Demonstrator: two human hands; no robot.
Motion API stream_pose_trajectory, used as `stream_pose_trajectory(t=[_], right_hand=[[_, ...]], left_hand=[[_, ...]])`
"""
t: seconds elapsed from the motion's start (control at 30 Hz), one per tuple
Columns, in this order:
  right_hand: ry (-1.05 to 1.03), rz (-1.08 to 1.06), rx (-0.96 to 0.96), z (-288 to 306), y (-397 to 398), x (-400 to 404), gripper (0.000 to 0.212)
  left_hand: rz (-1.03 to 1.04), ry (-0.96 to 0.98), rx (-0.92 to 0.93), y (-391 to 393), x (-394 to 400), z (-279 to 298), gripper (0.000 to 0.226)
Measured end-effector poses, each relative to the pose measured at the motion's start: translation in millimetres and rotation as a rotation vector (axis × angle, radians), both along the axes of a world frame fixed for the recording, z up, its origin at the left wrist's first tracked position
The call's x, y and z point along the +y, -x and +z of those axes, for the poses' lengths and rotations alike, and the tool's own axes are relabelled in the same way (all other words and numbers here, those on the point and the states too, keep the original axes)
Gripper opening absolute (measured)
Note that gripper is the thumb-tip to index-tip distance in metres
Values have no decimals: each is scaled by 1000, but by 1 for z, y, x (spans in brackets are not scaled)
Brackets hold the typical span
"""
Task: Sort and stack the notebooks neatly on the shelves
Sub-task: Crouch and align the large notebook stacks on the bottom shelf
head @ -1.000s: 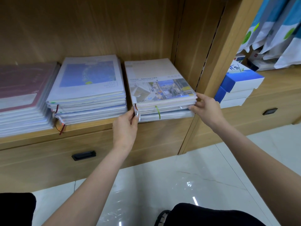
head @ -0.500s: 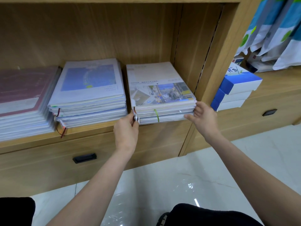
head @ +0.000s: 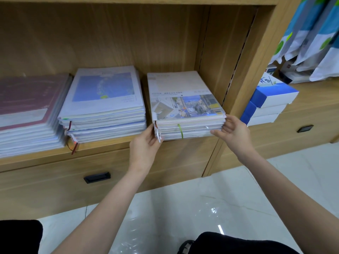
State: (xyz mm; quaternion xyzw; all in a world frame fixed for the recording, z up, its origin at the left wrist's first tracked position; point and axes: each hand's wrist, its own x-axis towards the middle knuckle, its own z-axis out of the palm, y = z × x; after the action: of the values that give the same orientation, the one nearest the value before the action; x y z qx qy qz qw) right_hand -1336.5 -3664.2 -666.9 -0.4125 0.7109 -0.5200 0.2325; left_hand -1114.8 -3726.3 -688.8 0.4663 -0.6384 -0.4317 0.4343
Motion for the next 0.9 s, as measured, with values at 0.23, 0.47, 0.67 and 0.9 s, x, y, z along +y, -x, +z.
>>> stream_pose_trajectory(t=[0.23,0.47,0.67,0.9], right_hand=[[9,111,68,18,-8,-12,73],[-35,85,152,14,-5,-14,56],[-52,80,167,15,-6,-13,57],[-8,52,-249,16,-19,-13,59]], left_hand=[[-86,-83,97,10,-2,14,84],[-77,-118,121,18,6,23,77],[-85,-138,99,14,6,23,79],[-68,-238,184,9,9,18,77]])
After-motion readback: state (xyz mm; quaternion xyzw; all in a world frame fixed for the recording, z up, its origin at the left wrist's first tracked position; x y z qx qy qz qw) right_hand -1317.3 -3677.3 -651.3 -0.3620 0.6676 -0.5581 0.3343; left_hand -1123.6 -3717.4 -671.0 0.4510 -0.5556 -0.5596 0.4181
